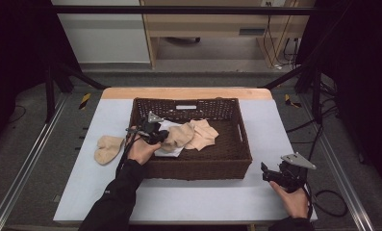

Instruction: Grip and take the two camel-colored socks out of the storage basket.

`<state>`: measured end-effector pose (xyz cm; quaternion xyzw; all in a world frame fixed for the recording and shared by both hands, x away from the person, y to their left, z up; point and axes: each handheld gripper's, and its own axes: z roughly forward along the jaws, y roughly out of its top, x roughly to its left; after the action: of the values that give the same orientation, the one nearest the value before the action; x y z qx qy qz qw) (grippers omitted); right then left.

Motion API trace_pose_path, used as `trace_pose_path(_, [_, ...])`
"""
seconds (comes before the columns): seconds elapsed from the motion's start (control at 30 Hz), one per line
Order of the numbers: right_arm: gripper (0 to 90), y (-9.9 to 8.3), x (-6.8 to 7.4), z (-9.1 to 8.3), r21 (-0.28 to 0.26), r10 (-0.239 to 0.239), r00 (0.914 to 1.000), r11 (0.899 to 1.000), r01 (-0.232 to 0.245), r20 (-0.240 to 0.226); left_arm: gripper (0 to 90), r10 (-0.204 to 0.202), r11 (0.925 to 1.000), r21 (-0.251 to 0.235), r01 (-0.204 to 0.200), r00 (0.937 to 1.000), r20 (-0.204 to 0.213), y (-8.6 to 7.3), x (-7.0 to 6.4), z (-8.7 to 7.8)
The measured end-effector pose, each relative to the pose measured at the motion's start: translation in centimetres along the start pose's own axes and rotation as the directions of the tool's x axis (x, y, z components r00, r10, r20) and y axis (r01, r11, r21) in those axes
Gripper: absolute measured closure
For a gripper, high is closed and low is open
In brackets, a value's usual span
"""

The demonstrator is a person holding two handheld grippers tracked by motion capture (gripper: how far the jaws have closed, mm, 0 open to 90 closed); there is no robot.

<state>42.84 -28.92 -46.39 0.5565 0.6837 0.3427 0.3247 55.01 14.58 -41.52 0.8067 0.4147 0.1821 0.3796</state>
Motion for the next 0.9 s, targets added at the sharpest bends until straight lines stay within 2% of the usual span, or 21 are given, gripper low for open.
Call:
trace_pose_path(0.13, [6.3,0.0,0.0,0.0,0.000,-0.001,1.0000,1.000,0.001,0.000,85.9,-0.012,0.9963,-0.085,0.014,0.9998,0.015,0.3,0.0,-0.8])
trace_pose_path(0.23, [6.3,0.0,0.0,0.0,0.000,-0.001,1.0000,1.000,0.001,0.001,85.9,-0.010,0.9884,-0.151,0.013,0.9997,0.020,0.7,-0.1,-1.5])
trace_pose_path(0.33, [6.3,0.0,-0.1,0.0,0.000,0.001,1.0000,1.000,-0.001,0.003,86.0,-0.010,0.9747,-0.223,0.015,0.9997,0.024,0.9,-0.1,-2.4])
trace_pose_path(0.43, [6.3,0.0,0.0,0.0,-0.002,0.000,1.0000,1.000,0.000,0.003,86.0,-0.005,0.9619,-0.273,0.012,0.9996,0.027,1.3,-0.1,-3.5])
trace_pose_path(0.63, [6.3,0.0,-0.1,0.0,-0.002,0.001,1.0000,1.000,-0.001,0.004,86.0,-0.011,0.9279,-0.372,0.026,0.9990,0.043,2.3,-0.3,-5.9])
trace_pose_path(0.7, [6.3,0.0,-0.1,-0.1,-0.002,0.002,1.0000,1.000,-0.002,0.004,86.0,-0.011,0.9189,-0.394,0.027,0.9990,0.044,2.6,-0.4,-6.8])
trace_pose_path(0.77, [6.3,0.0,-0.1,-0.1,-0.002,0.003,1.0000,1.000,-0.003,0.004,85.9,-0.009,0.9160,-0.400,0.027,0.9988,0.048,2.9,-0.4,-7.6])
trace_pose_path(0.9, [6.3,0.0,-0.1,-0.1,-0.003,0.004,1.0000,1.000,-0.004,0.005,86.0,-0.012,0.8988,-0.437,0.034,0.9985,0.054,3.1,-0.3,-9.2])
